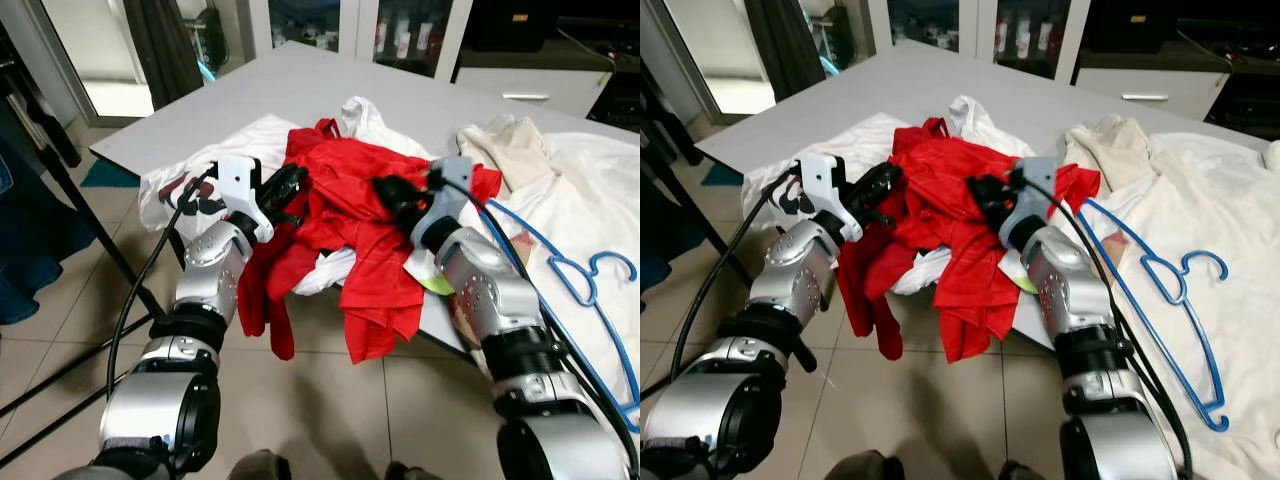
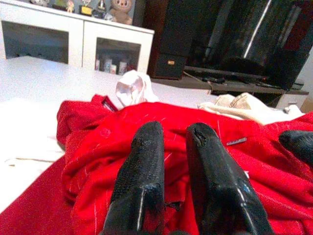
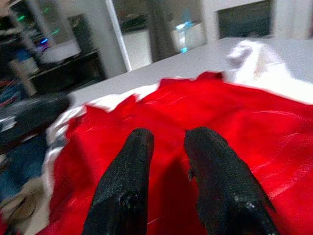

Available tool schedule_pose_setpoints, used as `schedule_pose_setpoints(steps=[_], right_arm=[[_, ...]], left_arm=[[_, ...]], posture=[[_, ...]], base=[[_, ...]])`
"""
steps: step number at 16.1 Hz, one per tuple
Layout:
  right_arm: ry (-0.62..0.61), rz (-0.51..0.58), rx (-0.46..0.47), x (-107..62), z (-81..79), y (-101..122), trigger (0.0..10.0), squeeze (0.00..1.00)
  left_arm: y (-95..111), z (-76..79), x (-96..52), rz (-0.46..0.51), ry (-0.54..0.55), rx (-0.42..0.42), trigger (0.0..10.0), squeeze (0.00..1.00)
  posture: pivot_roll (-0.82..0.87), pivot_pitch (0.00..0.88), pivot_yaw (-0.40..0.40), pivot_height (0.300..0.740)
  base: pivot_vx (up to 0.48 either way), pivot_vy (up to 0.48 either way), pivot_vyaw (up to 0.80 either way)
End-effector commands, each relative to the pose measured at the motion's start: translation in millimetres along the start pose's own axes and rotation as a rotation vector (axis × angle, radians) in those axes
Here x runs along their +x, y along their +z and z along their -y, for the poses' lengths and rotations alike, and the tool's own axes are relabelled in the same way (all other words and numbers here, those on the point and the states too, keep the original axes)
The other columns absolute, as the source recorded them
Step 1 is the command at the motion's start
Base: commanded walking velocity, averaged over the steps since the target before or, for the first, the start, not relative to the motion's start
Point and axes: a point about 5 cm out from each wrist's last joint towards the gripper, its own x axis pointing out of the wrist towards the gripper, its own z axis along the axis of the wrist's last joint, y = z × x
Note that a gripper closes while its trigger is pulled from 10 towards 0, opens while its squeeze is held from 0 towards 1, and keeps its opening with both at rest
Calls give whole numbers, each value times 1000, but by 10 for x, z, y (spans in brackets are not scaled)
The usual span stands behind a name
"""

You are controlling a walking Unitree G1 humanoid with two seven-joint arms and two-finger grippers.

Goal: Hang hanger

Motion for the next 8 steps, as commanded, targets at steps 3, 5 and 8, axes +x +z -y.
schedule_pose_setpoints(steps=[3,5,8], right_arm=[[151,-97,-116,-23,-148,-66,10000,0],[193,-119,-165,-54,-169,-62,10000,0],[348,-181,-209,-149,-258,-59,10000,0]], left_arm=[[-116,72,-106,-12,26,-26,10000,0],[-80,114,-174,-4,3,-6,10000,0],[8,112,-267,-4,-12,29,10000,0]], posture=[[88,0,7,740],[96,0,5,740],[116,0,-9,740]], base=[[0,0,0],[0,0,0],[0,0,0]])
